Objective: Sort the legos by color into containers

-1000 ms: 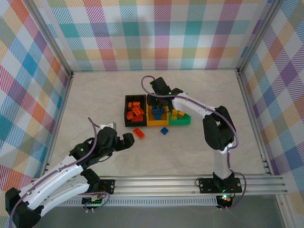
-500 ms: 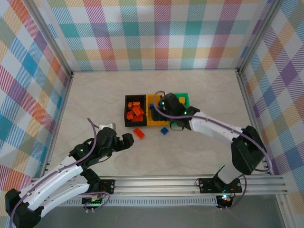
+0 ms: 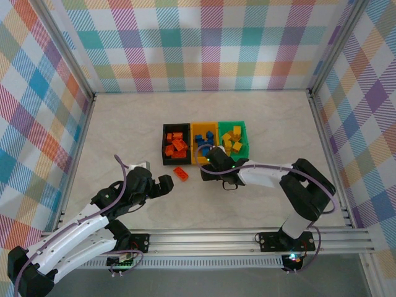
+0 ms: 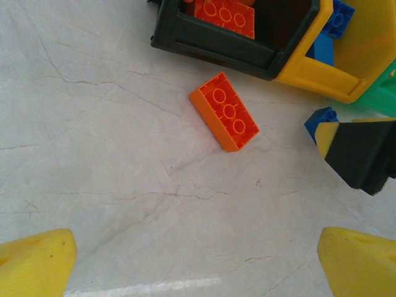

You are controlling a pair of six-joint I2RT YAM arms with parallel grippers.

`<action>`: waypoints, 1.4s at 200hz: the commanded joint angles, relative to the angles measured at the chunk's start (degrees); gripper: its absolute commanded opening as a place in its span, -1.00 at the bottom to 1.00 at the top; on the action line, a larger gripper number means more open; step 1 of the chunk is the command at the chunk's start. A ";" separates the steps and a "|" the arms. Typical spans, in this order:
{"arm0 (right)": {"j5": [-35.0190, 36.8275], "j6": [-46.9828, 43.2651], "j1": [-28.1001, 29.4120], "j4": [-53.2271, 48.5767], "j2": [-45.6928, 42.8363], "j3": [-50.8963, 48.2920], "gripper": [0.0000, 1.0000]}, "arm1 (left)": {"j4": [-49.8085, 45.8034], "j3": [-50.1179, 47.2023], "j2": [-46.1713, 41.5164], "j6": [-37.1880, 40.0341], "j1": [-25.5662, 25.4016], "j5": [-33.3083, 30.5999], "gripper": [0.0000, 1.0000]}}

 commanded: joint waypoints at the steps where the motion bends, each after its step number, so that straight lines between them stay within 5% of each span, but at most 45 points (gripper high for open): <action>1: 0.81 -0.12 -0.80 2.64 2.35 1.70 0.63 | 0.17 -0.75 -0.96 -1.03 0.57 0.32 1.00; 122: 2.07 -1.86 -0.92 -0.53 5.63 3.52 -0.02 | 0.52 -1.32 -0.78 -0.84 1.11 0.38 1.00; 213: -3.80 -2.80 -0.40 -4.46 -14.06 -3.79 -0.26 | 0.96 -1.24 -0.44 -0.62 1.38 0.84 1.00; 242: -4.51 -4.05 -0.78 -8.62 -17.53 0.22 -0.27 | 1.39 -1.13 0.07 -0.51 1.58 0.95 1.00; 280: -4.43 -7.24 -4.06 -9.83 -8.46 13.91 -0.29 | 1.92 -1.32 0.87 -0.73 1.64 1.21 1.00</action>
